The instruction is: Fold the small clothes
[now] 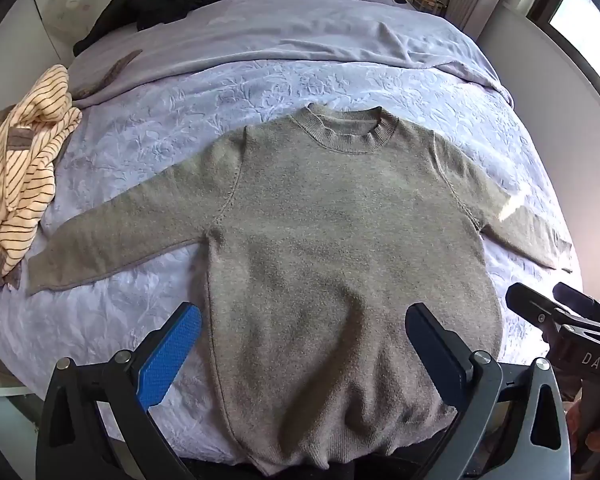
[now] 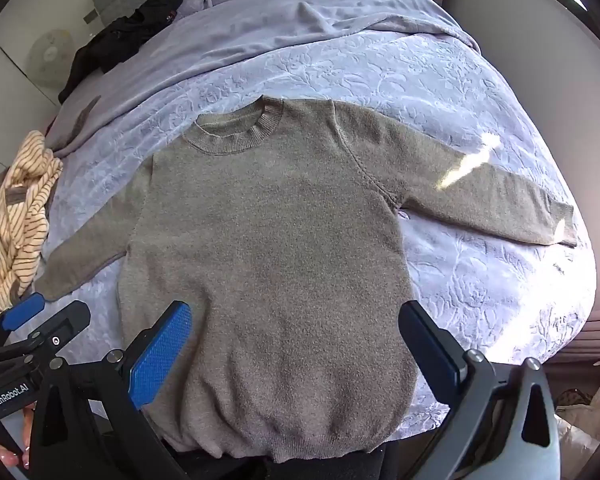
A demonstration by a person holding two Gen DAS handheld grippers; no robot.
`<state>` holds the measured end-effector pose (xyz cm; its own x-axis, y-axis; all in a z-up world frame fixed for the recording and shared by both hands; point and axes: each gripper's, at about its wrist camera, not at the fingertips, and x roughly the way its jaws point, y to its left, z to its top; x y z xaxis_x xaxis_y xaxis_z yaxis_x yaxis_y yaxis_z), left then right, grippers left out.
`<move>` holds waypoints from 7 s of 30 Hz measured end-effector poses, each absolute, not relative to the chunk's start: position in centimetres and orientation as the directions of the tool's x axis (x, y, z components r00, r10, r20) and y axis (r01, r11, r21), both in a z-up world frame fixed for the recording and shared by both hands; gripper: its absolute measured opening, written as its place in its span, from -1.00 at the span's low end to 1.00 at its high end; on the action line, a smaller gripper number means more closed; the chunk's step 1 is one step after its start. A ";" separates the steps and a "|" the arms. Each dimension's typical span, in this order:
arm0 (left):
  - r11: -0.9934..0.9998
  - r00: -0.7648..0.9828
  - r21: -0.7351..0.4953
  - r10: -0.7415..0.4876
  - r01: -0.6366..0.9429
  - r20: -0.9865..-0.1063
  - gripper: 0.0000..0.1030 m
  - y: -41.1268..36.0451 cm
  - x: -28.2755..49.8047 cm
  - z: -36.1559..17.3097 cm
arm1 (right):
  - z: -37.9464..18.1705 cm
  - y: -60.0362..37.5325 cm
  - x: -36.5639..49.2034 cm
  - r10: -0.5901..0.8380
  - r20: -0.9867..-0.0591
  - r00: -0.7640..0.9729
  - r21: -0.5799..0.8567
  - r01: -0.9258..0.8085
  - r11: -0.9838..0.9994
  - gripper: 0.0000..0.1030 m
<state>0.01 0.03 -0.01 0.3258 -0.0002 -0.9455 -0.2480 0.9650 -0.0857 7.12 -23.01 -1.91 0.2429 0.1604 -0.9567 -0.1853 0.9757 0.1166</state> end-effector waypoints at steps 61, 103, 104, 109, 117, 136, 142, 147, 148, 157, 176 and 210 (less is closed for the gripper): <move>0.893 0.225 0.028 0.144 -0.449 -0.964 0.99 -6.1 -1.5 -1.8 | -4.7 -27.9 11.4 0.238 -0.962 0.132 0.176 -0.362 0.915 1.00; 0.940 0.260 -0.148 -0.067 -0.308 -0.963 0.99 3.9 0.9 -8.1 | -7.0 -20.6 8.9 0.134 -0.981 0.137 0.108 -0.187 0.976 1.00; 0.938 0.266 -0.154 -0.069 -0.311 -0.962 0.99 4.1 0.9 -8.2 | -7.1 -20.5 8.9 0.140 -0.981 0.131 0.114 -0.192 0.975 1.00; 0.886 0.323 -0.249 -0.121 -0.392 -0.939 0.99 6.4 0.5 -8.6 | -7.7 -19.7 9.7 0.155 -0.983 0.101 0.126 -0.249 0.960 1.00; 0.803 0.425 -0.351 -0.137 -0.482 -0.895 0.99 10.4 -0.5 -9.7 | -8.6 -17.8 10.4 0.157 -0.983 0.098 0.112 -0.359 0.926 1.00; 0.271 0.694 -0.673 -0.025 -0.688 -0.720 0.99 32.3 -10.8 -20.0 | -11.7 -14.7 8.6 0.121 -0.993 -0.017 0.116 -0.436 0.892 1.00; 0.218 0.704 -0.687 0.004 -0.693 -0.710 0.99 33.0 -9.7 -21.8 | -12.2 -13.3 7.5 0.099 -0.995 -0.030 0.101 -0.478 0.872 1.00; 0.202 0.754 -0.735 0.026 -0.647 -0.656 0.99 33.5 -8.9 -20.5 | -12.1 -12.4 7.0 0.100 -0.994 -0.037 0.105 -0.499 0.861 1.00; 0.208 0.776 -0.755 0.035 -0.622 -0.630 0.99 33.7 -8.8 -19.9 | -12.1 -12.2 6.9 0.100 -0.994 -0.037 0.105 -0.503 0.858 1.00; 0.188 0.742 -0.721 0.081 -0.667 -0.666 0.94 35.6 -8.6 -21.4 | -12.3 -10.9 6.6 0.089 -0.995 -0.045 0.100 -0.538 0.837 1.00; 0.553 0.824 -0.653 0.115 -0.518 -0.555 -0.59 30.5 -4.1 -10.5 | -11.0 -12.1 6.6 0.216 -0.975 -0.051 0.205 -0.571 0.795 0.58; 0.612 0.577 -0.700 -0.440 -0.368 -0.688 -0.26 4.7 11.1 -18.2 | -12.4 -25.9 11.5 0.289 -0.957 -0.011 0.282 -0.258 0.924 0.58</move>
